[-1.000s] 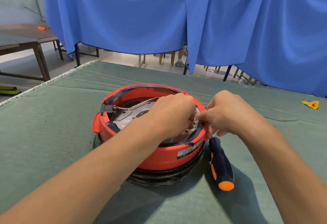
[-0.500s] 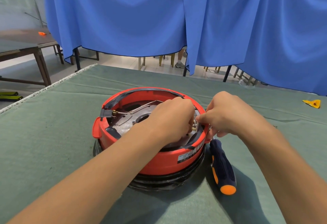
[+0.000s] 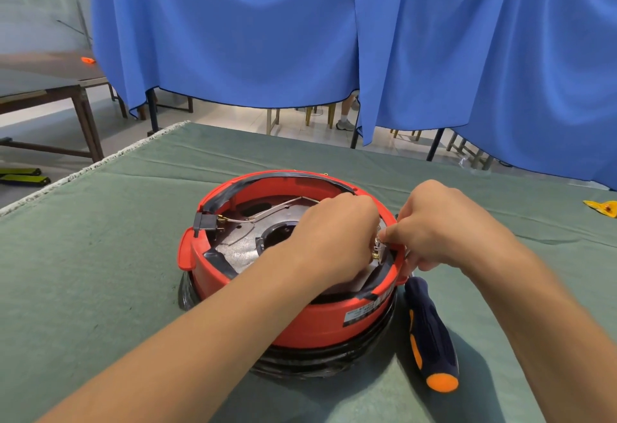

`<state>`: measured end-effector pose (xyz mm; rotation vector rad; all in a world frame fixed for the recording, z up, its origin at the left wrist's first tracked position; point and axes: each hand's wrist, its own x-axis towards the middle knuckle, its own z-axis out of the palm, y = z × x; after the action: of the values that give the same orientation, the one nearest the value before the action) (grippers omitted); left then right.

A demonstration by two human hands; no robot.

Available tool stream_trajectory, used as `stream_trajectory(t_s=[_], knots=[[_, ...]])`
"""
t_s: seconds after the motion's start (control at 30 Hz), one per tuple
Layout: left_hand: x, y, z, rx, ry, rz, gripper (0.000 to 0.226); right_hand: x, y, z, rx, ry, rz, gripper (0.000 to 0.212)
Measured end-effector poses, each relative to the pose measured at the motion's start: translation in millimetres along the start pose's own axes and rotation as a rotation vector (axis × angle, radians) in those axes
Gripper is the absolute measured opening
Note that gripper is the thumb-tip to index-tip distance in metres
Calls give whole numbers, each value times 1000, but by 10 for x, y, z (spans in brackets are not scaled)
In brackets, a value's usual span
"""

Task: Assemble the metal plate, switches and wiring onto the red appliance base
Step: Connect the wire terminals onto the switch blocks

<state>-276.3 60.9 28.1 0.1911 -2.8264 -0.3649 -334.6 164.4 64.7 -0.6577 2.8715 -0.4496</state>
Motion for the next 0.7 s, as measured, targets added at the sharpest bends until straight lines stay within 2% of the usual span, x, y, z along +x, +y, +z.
stream_trajectory(t_s=[0.23,0.4,0.5,0.7], knots=[[34,-46,29,-34,6,-14,9,19,-9,8,44,-40,8,30],[52,-34,31,-64,21,-53,12,20,-15,2,-3,58,-5,30],[81,-47,16,-141,-32,-74,5,9,-26,7,-6,93,-1,25],[80,-87,17,-323,-139,-121,9,7,-13,39,-7,73,14,25]])
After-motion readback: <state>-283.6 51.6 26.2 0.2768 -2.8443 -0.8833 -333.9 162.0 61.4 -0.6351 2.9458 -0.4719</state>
